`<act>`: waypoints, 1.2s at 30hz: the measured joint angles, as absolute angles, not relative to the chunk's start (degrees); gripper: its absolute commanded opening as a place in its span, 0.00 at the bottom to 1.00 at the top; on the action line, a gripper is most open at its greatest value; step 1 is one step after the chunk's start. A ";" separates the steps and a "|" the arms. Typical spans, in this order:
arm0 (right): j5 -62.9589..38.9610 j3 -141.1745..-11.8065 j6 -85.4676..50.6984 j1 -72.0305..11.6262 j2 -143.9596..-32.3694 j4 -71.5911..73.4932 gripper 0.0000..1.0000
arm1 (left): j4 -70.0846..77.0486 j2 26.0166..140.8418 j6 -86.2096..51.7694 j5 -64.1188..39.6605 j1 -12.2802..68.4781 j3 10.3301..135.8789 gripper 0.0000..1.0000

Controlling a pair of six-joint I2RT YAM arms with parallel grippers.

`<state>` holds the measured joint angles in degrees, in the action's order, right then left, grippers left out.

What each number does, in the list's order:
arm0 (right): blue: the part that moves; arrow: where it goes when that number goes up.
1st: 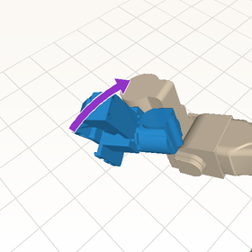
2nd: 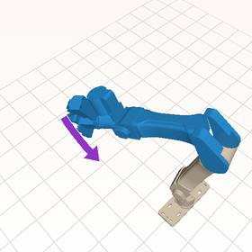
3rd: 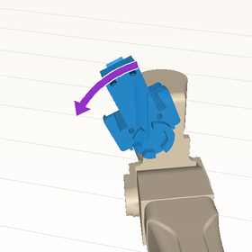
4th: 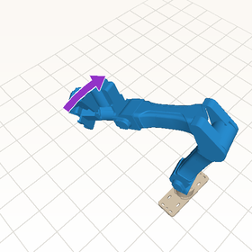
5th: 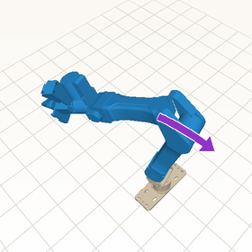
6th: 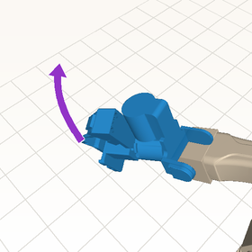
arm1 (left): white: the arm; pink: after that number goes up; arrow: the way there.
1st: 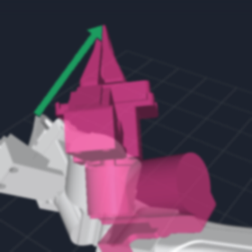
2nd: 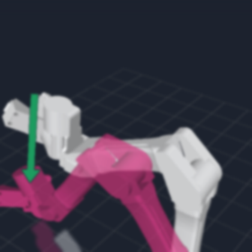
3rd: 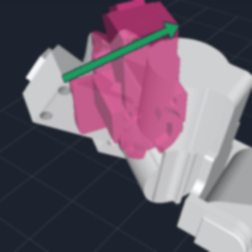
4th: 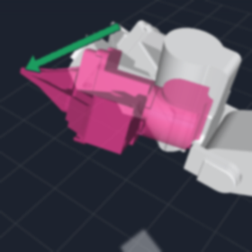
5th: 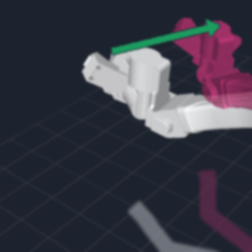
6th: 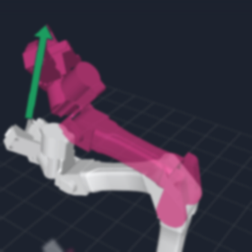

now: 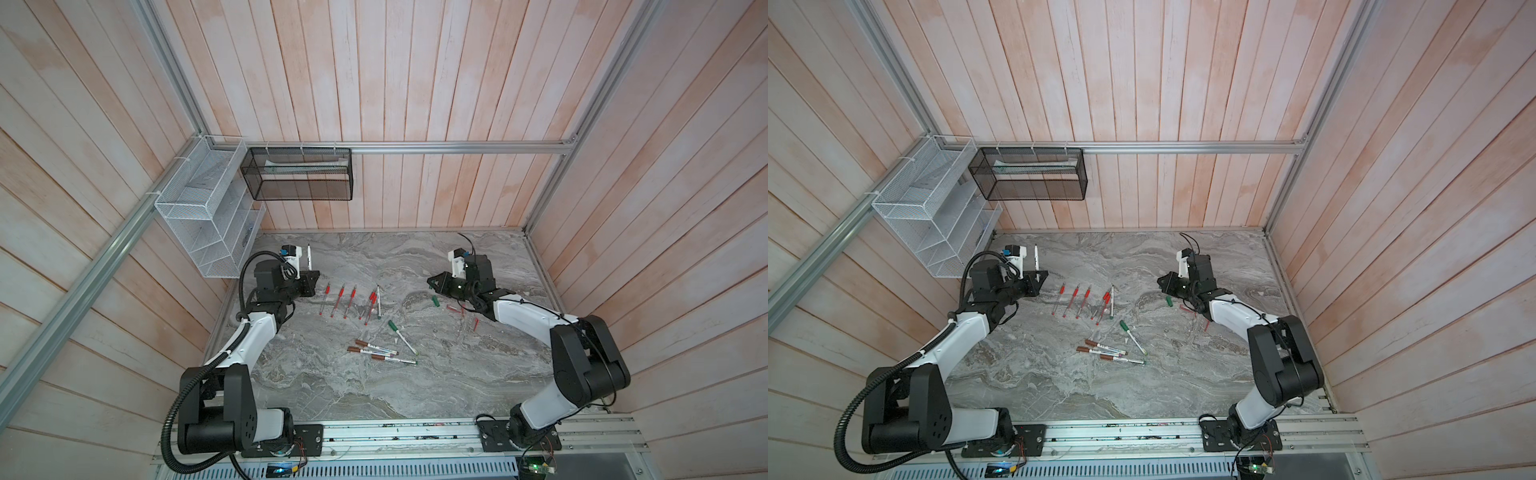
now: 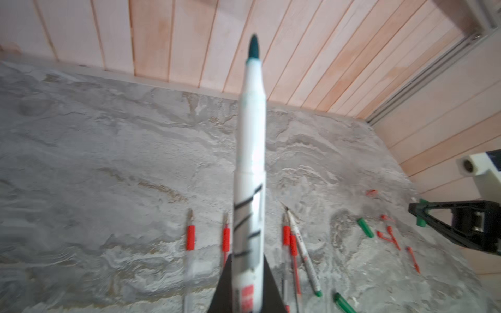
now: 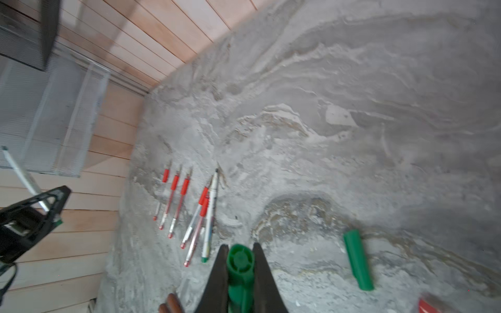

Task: Remove pen caps from pens
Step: Place the pen cap at the center of the table.

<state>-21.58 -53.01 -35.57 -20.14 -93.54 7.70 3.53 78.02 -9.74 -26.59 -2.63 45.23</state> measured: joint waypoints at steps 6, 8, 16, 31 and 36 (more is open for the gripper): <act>-17.56 -58.33 -30.61 -21.76 -100.44 -0.25 0.00 | 3.16 82.21 -8.08 -21.52 -2.57 43.40 0.00; -16.47 -59.75 -29.47 -22.09 -102.24 -1.85 0.00 | 2.22 85.06 -7.97 -20.47 -2.57 43.72 0.00; -11.88 -64.42 -25.98 -23.33 -107.79 -7.86 0.06 | -0.78 94.06 -8.12 -19.66 -2.57 47.00 0.00; -8.54 -64.82 -23.88 -24.29 -107.31 -12.12 0.35 | -2.20 98.98 -6.83 -19.40 -2.07 49.12 0.05; -8.23 -64.51 -23.79 -24.88 -101.47 -12.78 0.39 | -2.31 99.92 -6.17 -19.00 -1.69 49.63 0.06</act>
<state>-8.23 -64.51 -23.79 -24.88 -101.47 -12.78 -2.31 99.92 -6.17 -19.00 -1.69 49.63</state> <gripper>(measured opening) 0.375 0.116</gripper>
